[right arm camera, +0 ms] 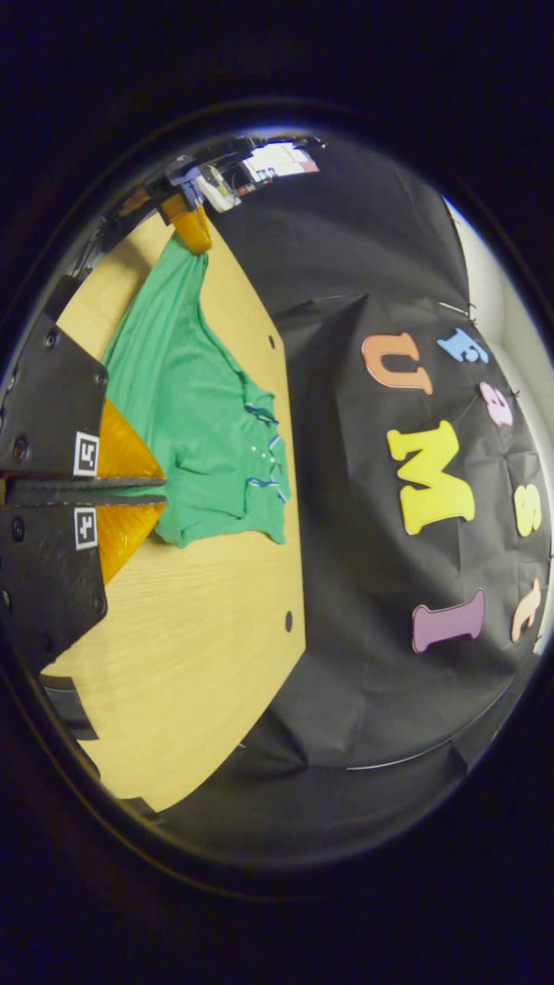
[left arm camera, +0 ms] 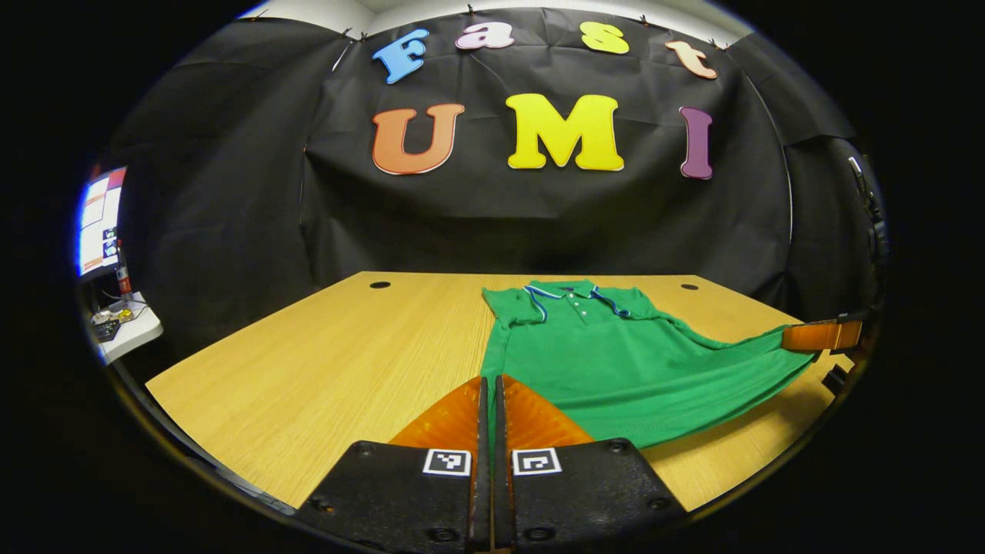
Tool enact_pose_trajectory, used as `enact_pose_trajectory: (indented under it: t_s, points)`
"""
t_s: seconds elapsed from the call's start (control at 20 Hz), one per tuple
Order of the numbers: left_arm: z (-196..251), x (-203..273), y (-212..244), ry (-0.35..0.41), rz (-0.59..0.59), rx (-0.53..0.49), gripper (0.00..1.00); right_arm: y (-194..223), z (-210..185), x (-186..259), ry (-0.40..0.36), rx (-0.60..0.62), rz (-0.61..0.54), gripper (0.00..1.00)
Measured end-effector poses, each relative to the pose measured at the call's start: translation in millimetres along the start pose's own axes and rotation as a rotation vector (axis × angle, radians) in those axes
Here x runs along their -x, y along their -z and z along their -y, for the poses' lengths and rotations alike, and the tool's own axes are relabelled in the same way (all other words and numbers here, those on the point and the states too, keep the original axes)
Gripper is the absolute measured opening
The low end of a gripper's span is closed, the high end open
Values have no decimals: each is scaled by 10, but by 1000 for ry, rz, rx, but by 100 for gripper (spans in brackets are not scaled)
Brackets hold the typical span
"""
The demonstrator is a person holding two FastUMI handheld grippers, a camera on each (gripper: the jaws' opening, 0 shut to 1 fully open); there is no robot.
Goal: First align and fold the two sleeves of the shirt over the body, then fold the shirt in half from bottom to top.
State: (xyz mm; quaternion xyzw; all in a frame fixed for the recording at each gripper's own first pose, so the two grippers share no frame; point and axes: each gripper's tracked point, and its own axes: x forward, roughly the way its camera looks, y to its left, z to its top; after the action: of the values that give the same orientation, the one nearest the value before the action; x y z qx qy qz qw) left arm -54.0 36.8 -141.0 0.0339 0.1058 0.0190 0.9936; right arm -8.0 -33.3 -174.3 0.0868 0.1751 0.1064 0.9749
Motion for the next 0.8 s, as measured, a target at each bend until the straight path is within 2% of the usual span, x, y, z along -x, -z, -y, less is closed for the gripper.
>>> enact_pose_trajectory:
  t_s: [0.2, 0.35, 0.65, 0.8]
  points:
    - [-42, -172, -560, -15, 99, -48, 7, -479, -91, -145, -19, 66, 91, 0]
    - [-112, -514, -840, -30, 128, -57, 7, -869, -160, -391, -37, 70, 174, 0]
    - [-130, -1509, -1143, -40, 153, -56, 7, -1534, -200, -1339, -25, 102, 238, 2]
    - [-47, -2070, -1217, -17, 163, -32, 7, -1797, -162, -1875, 24, 145, 285, 0]
